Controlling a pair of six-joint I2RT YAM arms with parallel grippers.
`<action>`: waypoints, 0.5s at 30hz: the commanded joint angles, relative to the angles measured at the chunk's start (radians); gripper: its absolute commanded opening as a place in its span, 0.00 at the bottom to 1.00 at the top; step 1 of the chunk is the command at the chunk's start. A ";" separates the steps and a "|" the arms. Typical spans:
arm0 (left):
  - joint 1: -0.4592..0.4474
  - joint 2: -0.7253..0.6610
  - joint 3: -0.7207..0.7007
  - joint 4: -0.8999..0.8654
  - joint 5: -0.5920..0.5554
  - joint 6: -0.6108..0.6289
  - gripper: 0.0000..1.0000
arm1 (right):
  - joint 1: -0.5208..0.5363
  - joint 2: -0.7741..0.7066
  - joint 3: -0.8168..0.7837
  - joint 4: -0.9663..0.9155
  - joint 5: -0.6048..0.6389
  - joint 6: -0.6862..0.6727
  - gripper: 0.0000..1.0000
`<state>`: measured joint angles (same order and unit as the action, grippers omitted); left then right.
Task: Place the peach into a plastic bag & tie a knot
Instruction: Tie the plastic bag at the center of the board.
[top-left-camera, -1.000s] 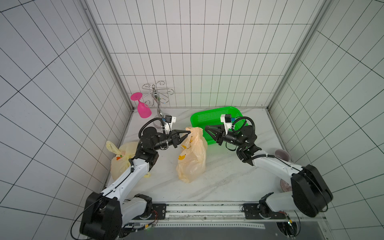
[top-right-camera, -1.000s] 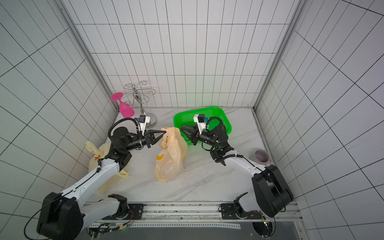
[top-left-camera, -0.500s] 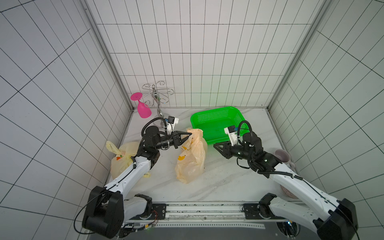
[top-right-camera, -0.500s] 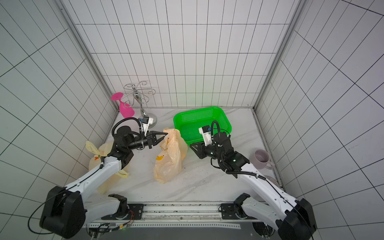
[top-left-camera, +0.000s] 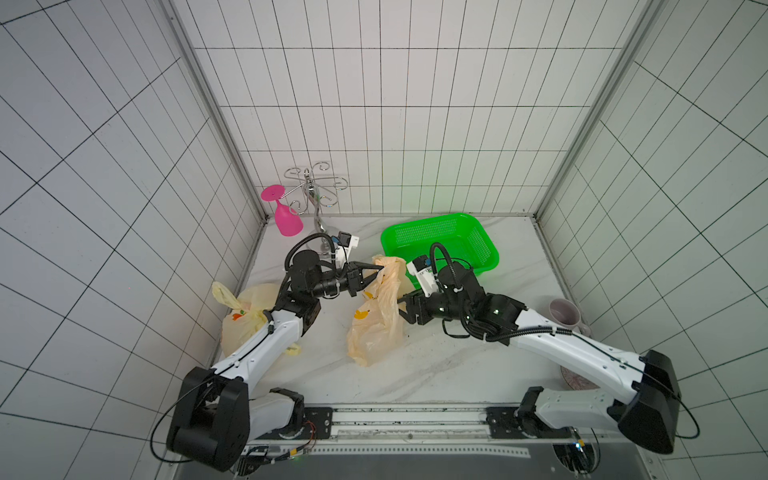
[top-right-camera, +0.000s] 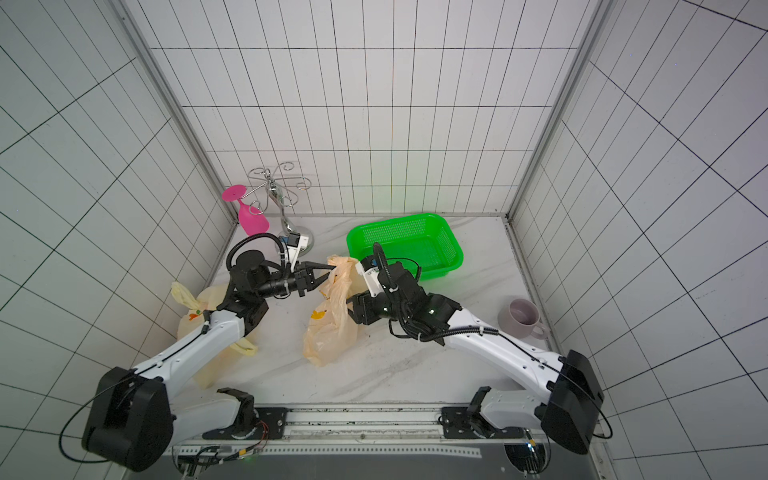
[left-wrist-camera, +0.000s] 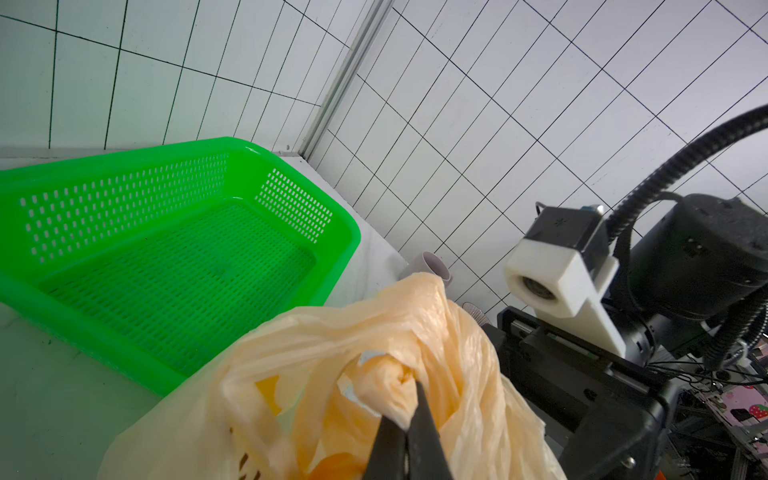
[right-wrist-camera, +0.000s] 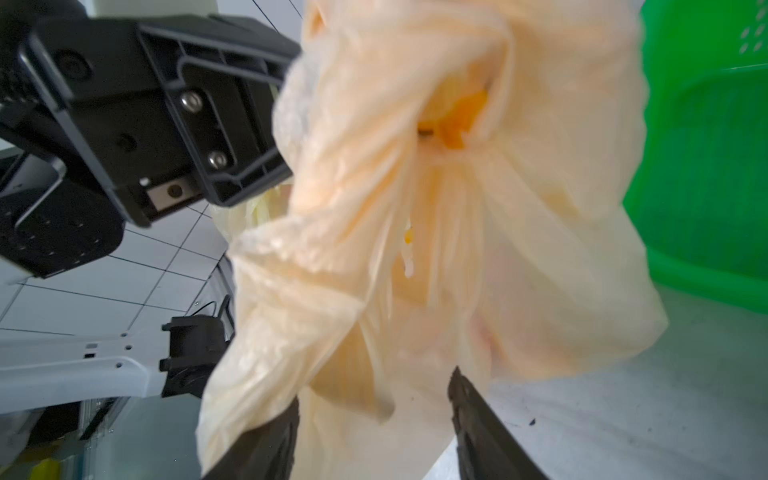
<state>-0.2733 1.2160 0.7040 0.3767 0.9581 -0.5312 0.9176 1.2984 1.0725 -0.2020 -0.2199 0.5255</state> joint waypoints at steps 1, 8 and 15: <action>-0.005 0.007 -0.020 0.044 -0.005 -0.018 0.00 | 0.042 0.051 0.210 -0.109 0.123 0.053 0.69; 0.000 0.012 -0.014 0.048 0.001 -0.020 0.00 | 0.057 0.081 0.261 -0.189 0.183 0.056 0.70; 0.000 -0.002 -0.022 0.067 -0.002 -0.039 0.00 | 0.058 0.114 0.256 -0.168 0.141 0.068 0.58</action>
<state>-0.2737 1.2247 0.6945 0.4057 0.9588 -0.5591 0.9699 1.3922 1.2255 -0.3553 -0.0799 0.5713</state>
